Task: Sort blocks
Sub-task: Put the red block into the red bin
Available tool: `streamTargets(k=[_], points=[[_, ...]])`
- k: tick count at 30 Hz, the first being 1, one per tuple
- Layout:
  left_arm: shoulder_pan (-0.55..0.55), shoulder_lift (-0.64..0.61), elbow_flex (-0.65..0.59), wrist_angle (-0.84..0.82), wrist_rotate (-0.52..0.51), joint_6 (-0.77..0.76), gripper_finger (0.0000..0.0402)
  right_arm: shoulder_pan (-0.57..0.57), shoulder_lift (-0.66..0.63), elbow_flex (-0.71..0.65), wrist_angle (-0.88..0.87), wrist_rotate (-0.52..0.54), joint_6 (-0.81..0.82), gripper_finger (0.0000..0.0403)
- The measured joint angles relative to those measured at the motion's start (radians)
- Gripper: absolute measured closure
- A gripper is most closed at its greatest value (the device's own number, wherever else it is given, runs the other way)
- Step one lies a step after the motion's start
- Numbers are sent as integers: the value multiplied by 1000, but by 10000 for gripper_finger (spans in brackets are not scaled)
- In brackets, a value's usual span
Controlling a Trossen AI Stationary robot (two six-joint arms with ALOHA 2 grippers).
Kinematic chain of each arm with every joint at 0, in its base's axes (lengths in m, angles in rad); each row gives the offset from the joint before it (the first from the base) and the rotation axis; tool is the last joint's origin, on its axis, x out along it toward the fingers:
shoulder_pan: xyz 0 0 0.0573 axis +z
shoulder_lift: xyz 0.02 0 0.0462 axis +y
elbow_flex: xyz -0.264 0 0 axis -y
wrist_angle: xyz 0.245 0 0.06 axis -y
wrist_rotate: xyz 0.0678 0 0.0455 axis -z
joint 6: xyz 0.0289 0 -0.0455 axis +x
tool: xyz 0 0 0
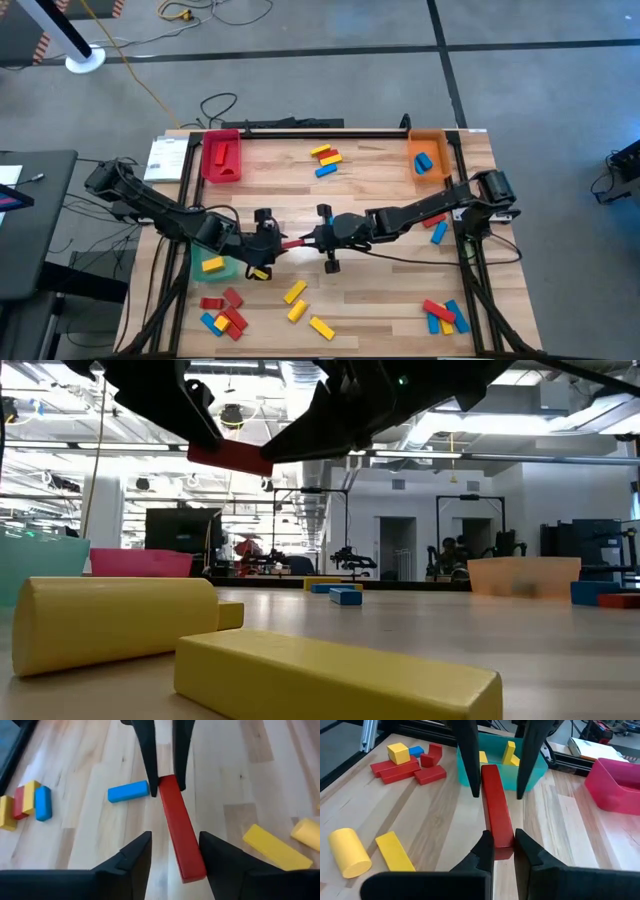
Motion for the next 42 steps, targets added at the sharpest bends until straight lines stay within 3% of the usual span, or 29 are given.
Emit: streamTargets(k=[12, 20, 25, 29, 33, 38, 42], points=[[8, 0, 0, 0, 32, -12, 255, 0, 0, 0, 0, 0, 1, 357], [9, 0, -1, -12, 29, 18, 351, 1, 0, 0, -5, 2, 5, 357], [8, 0, -1, -13, 23, 54, 352, 1, 0, 0, -5, 1, 6, 353], [22, 0, -1, -20, 18, 80, 352, -5, 0, 0, -12, 16, 9, 322], [53, 1, -1, -81, 0, 100, 352, -15, 0, 0, -68, 47, 25, 261], [108, -8, -1, -187, -56, 107, 352, -33, 0, 0, -202, 74, 99, 180], [163, -33, -1, -265, -108, 109, 352, -46, 0, 0, -315, 74, 171, 151]])
